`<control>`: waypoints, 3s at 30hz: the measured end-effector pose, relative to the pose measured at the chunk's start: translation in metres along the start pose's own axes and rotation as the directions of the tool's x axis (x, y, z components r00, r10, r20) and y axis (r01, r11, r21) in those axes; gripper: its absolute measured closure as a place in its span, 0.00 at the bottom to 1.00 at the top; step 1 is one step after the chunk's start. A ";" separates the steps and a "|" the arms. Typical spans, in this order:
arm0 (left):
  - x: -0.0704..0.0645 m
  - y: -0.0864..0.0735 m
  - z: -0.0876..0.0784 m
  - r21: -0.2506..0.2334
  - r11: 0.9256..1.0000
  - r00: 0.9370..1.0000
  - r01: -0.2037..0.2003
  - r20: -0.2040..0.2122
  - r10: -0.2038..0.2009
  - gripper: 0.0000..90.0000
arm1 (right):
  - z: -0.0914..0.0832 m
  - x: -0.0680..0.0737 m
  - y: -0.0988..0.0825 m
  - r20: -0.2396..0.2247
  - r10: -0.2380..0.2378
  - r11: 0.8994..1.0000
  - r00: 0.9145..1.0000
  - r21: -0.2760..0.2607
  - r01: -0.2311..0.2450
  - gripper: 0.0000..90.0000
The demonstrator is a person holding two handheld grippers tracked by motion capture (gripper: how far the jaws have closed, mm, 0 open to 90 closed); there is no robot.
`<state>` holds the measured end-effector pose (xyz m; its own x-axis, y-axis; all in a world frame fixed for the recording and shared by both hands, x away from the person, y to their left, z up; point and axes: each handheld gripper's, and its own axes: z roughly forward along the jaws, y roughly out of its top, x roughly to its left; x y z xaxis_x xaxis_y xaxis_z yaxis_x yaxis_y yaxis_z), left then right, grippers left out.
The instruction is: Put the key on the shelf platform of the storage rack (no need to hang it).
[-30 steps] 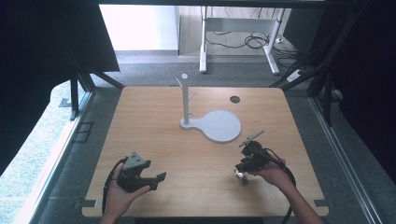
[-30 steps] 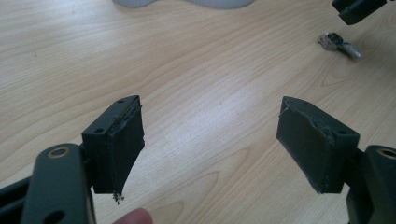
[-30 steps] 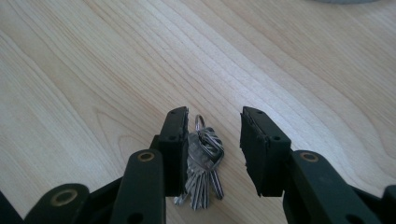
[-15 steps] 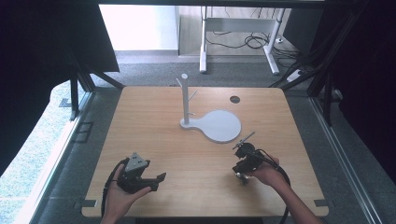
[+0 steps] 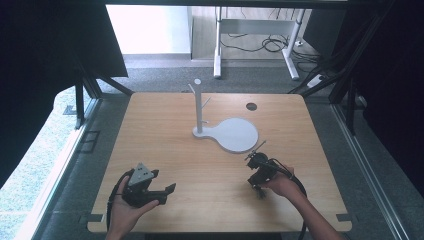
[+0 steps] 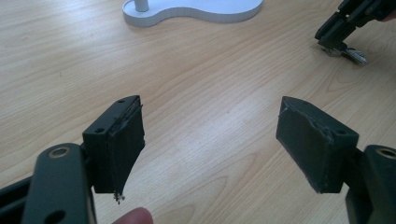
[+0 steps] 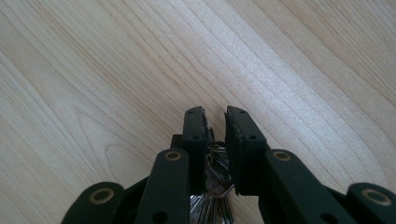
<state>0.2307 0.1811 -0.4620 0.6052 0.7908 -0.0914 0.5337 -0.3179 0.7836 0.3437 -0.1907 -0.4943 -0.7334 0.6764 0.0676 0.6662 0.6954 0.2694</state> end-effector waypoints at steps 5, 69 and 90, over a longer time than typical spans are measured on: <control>-0.001 -0.001 0.002 0.009 1.000 1.000 0.000 -0.030 0.000 0.26 | 0.003 0.000 0.000 0.001 -0.009 1.000 1.000 0.017 0.009 0.90; 0.004 -0.002 0.003 0.006 0.999 0.998 0.053 0.043 -0.053 0.27 | -0.088 -0.033 0.018 0.030 0.016 0.996 0.999 -0.088 -0.013 1.00; 0.007 -0.003 0.001 0.013 0.998 0.997 0.061 0.042 -0.061 0.27 | -0.091 -0.044 0.052 0.029 0.024 0.994 0.999 -0.109 -0.020 1.00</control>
<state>0.2340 0.1875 -0.4656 0.5959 0.7859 -0.1649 0.5768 -0.2760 0.7688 0.3979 -0.2062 -0.3963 -0.7133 0.6994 0.0464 0.6624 0.6510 0.3706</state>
